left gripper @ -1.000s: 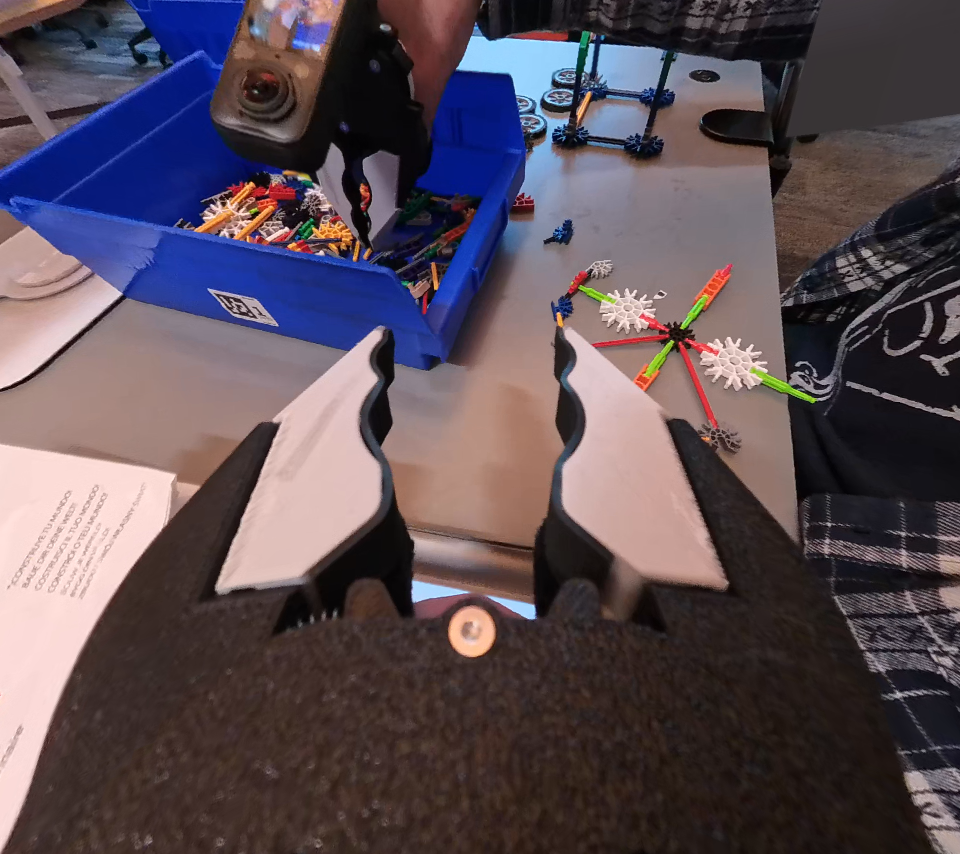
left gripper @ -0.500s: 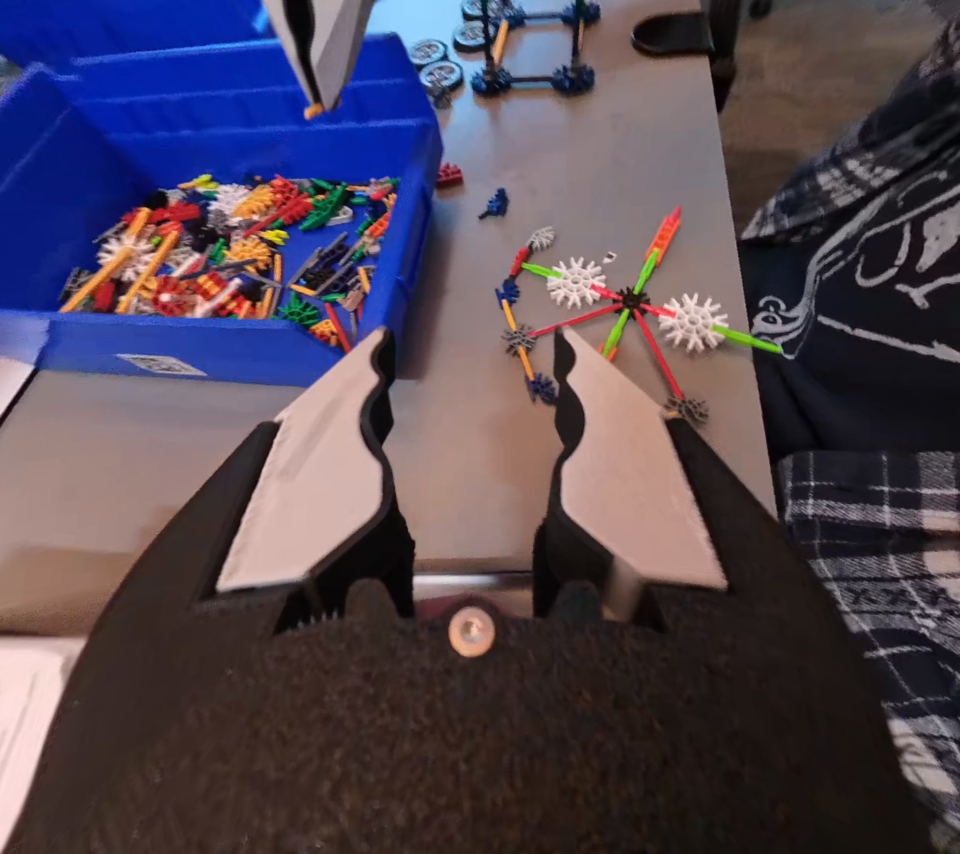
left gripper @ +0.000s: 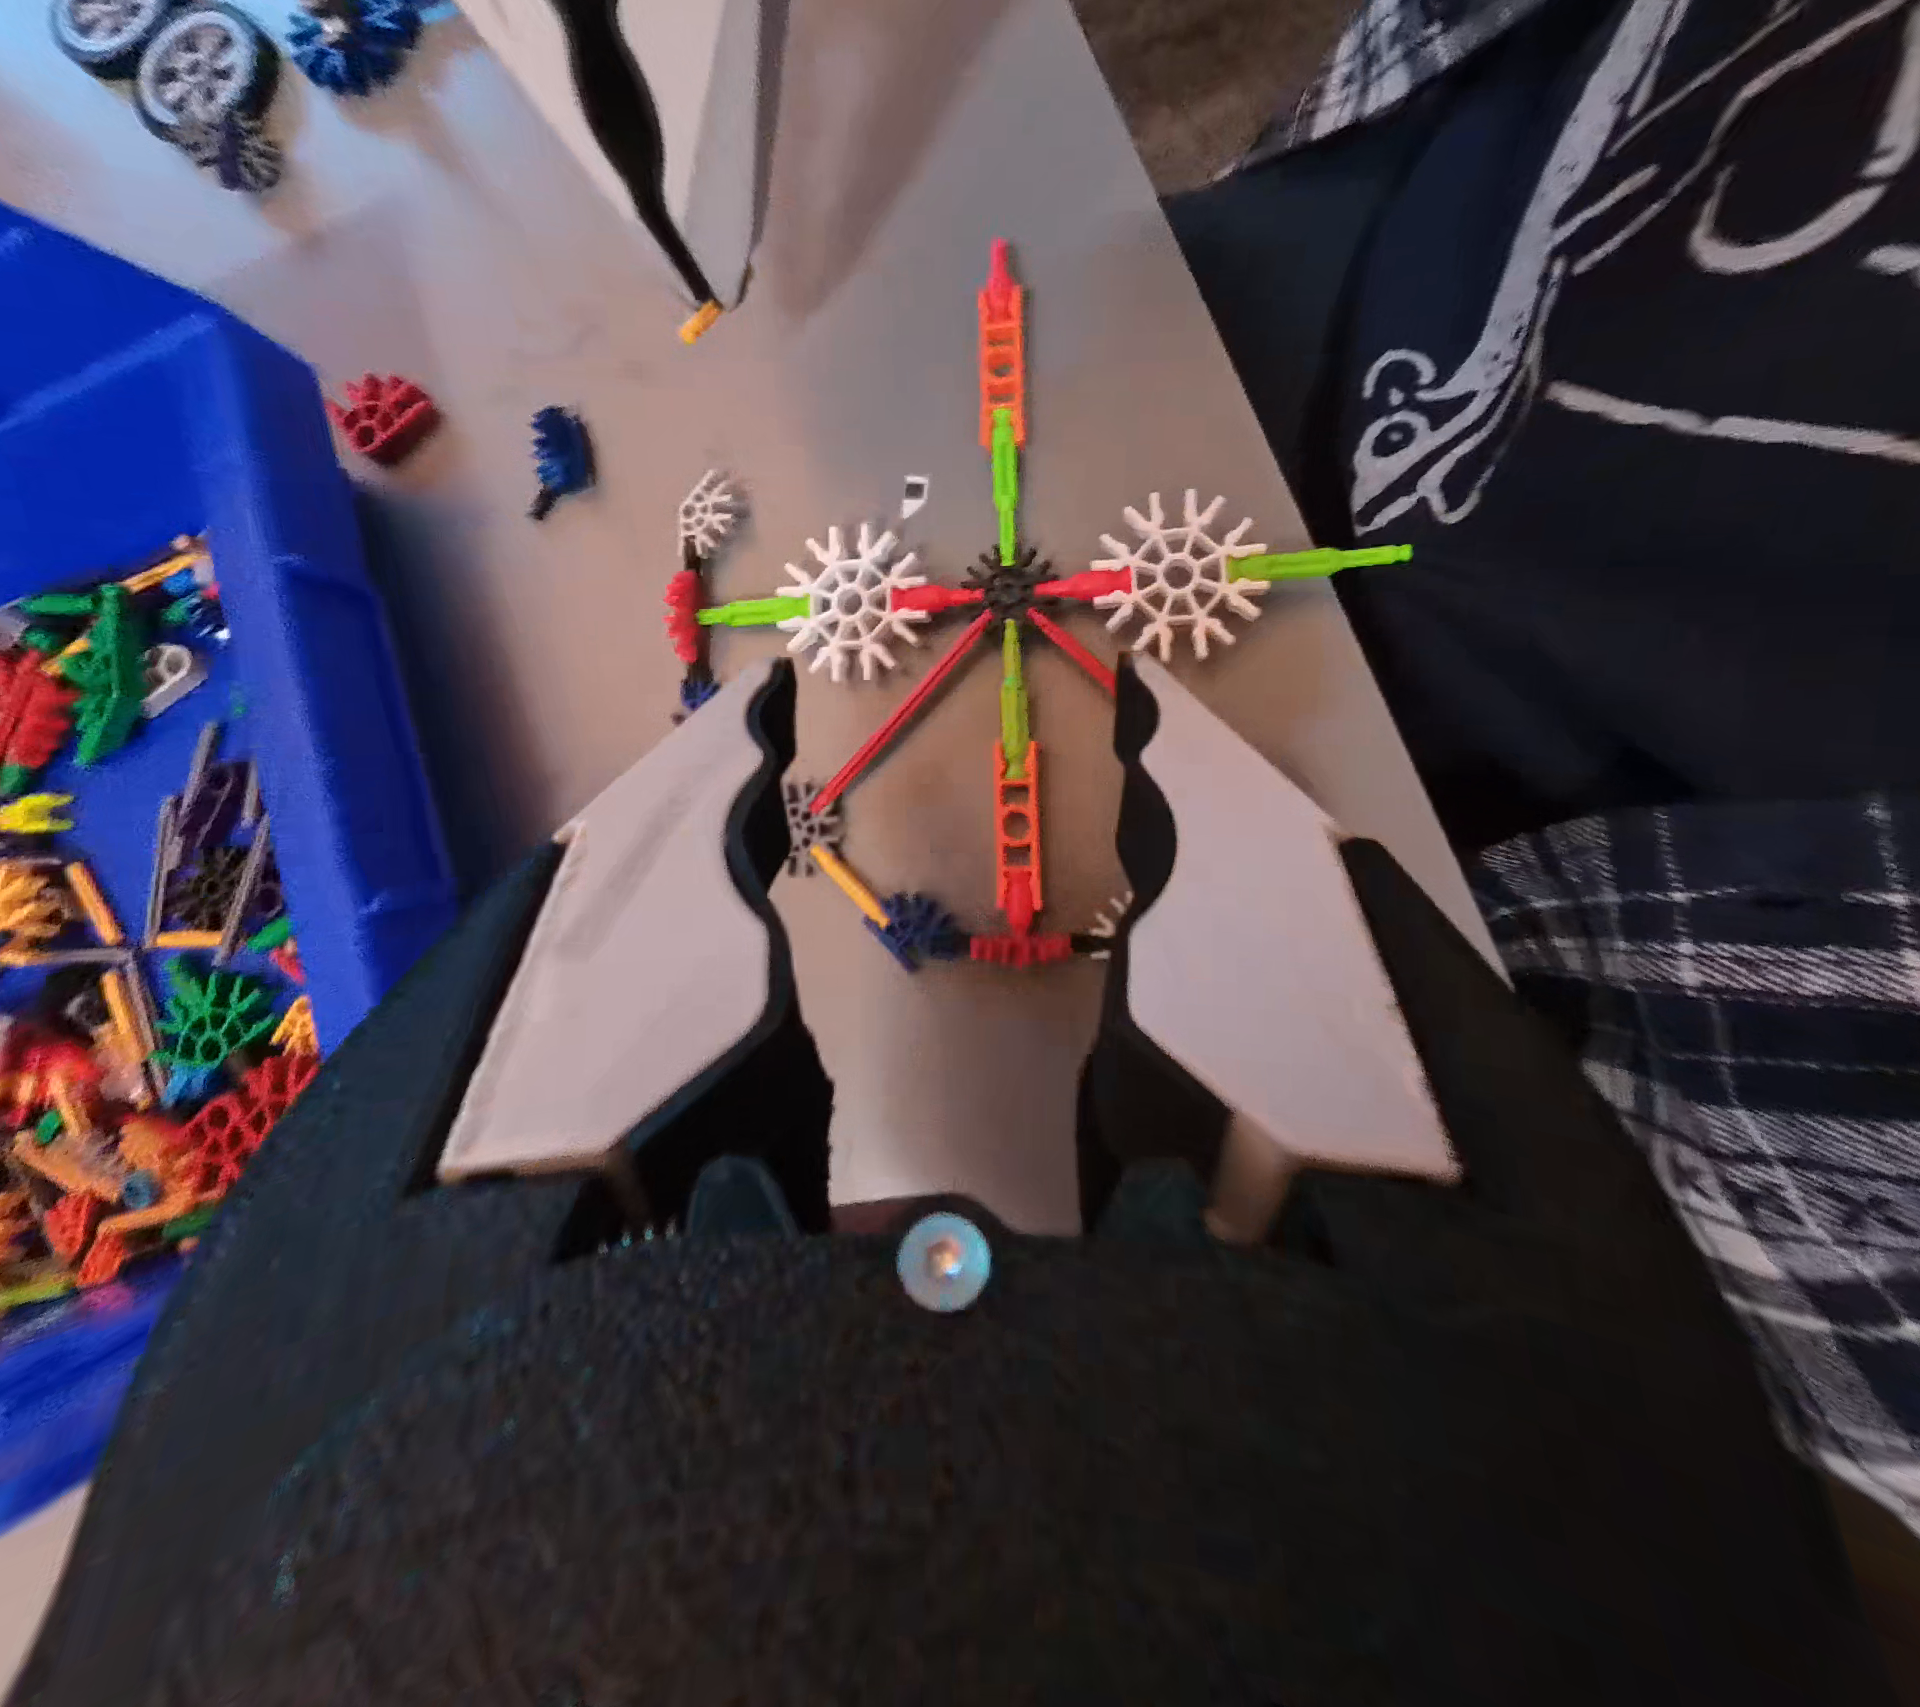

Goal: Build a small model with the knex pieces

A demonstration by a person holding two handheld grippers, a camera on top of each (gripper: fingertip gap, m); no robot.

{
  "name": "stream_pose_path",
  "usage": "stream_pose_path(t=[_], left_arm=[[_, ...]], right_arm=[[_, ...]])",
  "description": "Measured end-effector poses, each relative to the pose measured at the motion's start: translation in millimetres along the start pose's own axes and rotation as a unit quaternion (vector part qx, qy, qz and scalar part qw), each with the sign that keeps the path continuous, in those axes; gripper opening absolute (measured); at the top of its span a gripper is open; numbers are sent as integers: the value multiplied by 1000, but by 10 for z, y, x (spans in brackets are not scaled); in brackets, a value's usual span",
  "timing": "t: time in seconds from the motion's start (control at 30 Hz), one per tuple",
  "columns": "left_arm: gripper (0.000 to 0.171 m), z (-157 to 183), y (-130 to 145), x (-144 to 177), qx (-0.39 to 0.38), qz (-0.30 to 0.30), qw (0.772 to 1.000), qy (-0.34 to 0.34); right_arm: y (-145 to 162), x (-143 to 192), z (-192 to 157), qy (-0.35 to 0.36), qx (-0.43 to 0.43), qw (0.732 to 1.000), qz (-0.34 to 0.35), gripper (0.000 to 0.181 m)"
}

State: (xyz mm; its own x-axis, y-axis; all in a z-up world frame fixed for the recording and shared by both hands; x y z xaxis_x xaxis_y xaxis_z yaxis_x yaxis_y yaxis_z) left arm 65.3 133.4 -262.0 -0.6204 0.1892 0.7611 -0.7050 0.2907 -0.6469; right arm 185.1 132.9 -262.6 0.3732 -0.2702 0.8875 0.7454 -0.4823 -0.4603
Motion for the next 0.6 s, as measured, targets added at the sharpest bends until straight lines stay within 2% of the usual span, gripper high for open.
stream_pose_path(t=[0.13,0.23,0.4,0.47,0.6], left_arm=[[61,-12,-1,-162,-6,-31,999,-21],[59,55,2,-279,10,-33,999,-8],[44,40,56,-392,41,-42,998,-18],[29,25,66,-404,49,-43,998,-24],[27,-28,85,-412,69,-42,996,-33]], right_arm=[[50,-75,15,5,-29,1000,4,1],[54,-154,32,-3,-44,999,11,1],[77,-205,53,-2,-46,999,14,1],[92,-196,65,0,-46,999,16,1],[130,-198,97,2,-47,999,16,1]])
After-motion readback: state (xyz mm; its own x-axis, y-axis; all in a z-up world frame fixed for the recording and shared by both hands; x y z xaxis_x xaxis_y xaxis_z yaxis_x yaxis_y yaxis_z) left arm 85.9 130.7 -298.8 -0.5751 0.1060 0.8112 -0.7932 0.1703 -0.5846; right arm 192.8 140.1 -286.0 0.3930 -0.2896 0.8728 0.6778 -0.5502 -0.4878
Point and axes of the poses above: each gripper's, where its closed fingertips meet, x back along the fingers, y out of its underside, z = x × y across the jaws, the point moved 3 cm from there along x, back along the fingers, and after that the axes turned 9 degrees about x, right-handed, at the moved point
